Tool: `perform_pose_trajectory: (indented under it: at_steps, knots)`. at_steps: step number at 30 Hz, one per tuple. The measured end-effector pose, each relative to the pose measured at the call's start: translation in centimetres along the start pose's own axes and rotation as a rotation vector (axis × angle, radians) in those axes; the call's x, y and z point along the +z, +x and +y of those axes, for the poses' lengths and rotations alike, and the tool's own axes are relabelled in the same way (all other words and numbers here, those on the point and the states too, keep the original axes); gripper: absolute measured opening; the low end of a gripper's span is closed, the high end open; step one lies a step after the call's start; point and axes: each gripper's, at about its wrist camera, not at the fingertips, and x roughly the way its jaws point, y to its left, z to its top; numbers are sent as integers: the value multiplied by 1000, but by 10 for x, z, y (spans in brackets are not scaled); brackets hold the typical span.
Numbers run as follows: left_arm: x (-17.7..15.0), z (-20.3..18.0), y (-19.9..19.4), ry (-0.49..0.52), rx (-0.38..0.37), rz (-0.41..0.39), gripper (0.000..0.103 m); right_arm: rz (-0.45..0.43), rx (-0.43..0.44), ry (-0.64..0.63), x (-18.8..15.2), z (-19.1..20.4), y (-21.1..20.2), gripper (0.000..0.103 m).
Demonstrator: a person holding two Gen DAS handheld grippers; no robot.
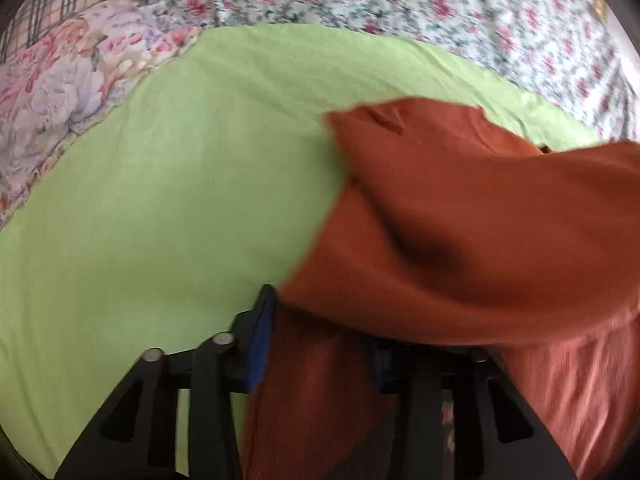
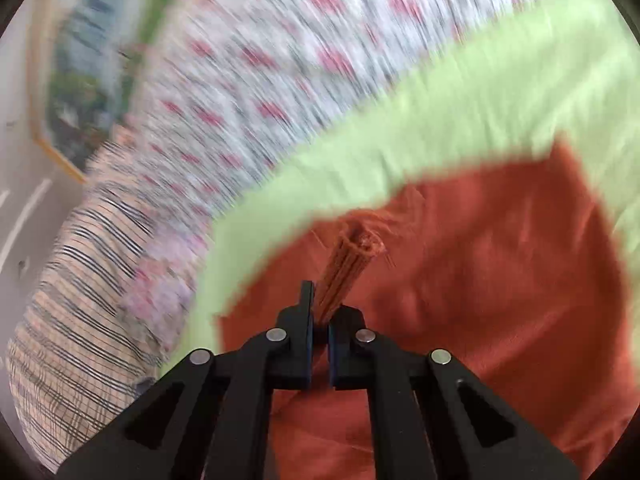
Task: Fold small clothes
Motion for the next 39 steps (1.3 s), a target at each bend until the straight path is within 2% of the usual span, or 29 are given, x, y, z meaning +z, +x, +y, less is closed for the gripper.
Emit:
perform_pose_trajectory:
  at_steps: [1, 3, 5, 8, 11, 14, 18, 21, 23, 24, 27, 29, 31, 33, 35, 37, 39]
  knots:
    - [4, 0, 1, -15, 1, -7, 30, -76, 4, -31, 3, 6, -25, 6]
    - [4, 5, -1, -70, 1, -26, 29, -130, -41, -41, 3, 2, -47, 6]
    - [0, 6, -2, -88, 11, -33, 27, -114, -106, -31, -4, -16, -53, 6]
    - [-8, 9, -9, -107, 38, -55, 26, -36, -165, 38, -24, -51, -44, 6]
    - [-8, 19, -17, -168, 3, -83, 26, 8, -200, 72, -42, -69, -38, 6]
    - [-5, 22, -13, -188, -6, -57, 26, 0, -168, 59, -42, -62, -38, 6]
    - [-4, 29, -11, -237, -29, -54, 26, -49, -91, 3, -19, -25, -42, 6]
    - [-5, 26, -25, -236, -61, -123, 26, -169, 4, -93, 2, 14, -67, 6]
    - [-6, 24, -28, -225, -51, -147, 26, -205, 48, -129, 6, 27, -79, 6]
    - [-7, 25, -26, -229, -43, -137, 26, -200, 43, -140, 5, 29, -78, 6]
    - [-9, 30, -15, -254, -53, -95, 26, -113, -48, -122, -6, 9, -58, 6]
    - [-11, 31, -15, -256, -61, -91, 27, -32, -149, -67, -18, -18, -43, 6]
    - [-12, 31, -15, -248, -53, -91, 30, 32, -211, -28, -30, -40, -36, 6]
    - [-14, 30, -13, -238, -39, -86, 31, 108, -259, 7, -42, -58, -32, 12]
    - [-17, 31, -11, -248, -40, -85, 32, 111, -342, 34, -48, -66, -42, 33]
    - [-20, 32, -11, -262, -43, -92, 32, 46, -407, -11, -46, -55, -58, 39]
    - [-23, 33, -13, -272, -40, -106, 34, 15, -371, -75, -38, -32, -61, 43]
